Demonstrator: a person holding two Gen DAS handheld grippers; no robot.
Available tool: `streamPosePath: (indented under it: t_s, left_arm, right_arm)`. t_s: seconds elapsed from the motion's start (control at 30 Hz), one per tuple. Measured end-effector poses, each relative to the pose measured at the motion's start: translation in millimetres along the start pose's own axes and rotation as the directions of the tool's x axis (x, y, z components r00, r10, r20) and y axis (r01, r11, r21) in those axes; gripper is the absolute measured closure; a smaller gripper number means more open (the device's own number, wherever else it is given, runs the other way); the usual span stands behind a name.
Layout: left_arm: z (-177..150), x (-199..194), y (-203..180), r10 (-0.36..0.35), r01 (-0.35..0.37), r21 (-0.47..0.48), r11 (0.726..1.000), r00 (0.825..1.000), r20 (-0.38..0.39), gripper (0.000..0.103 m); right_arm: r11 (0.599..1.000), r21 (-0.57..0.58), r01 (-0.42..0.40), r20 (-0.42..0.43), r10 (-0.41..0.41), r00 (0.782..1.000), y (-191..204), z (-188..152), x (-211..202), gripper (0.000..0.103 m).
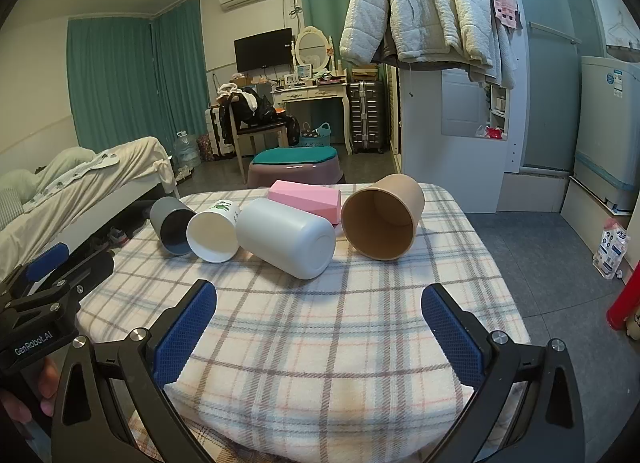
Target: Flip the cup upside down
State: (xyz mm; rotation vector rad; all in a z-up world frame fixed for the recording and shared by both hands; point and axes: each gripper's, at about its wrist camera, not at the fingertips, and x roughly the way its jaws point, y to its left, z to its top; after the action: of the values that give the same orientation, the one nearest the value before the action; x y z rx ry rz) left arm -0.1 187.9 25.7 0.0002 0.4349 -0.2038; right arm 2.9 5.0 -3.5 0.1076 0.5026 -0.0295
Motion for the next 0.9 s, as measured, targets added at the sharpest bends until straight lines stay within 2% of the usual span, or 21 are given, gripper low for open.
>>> streamPosePath:
  t_s: [0.9]
  left_arm:
    - [0.5,0.7,-0.1,-0.001,0.001,-0.003,1.000,1.000,-0.004,0.000]
  right_arm:
    - [1.000,-0.002,0.002,-0.006,-0.002,1.000,0.4,-0.5,2.0,0.000]
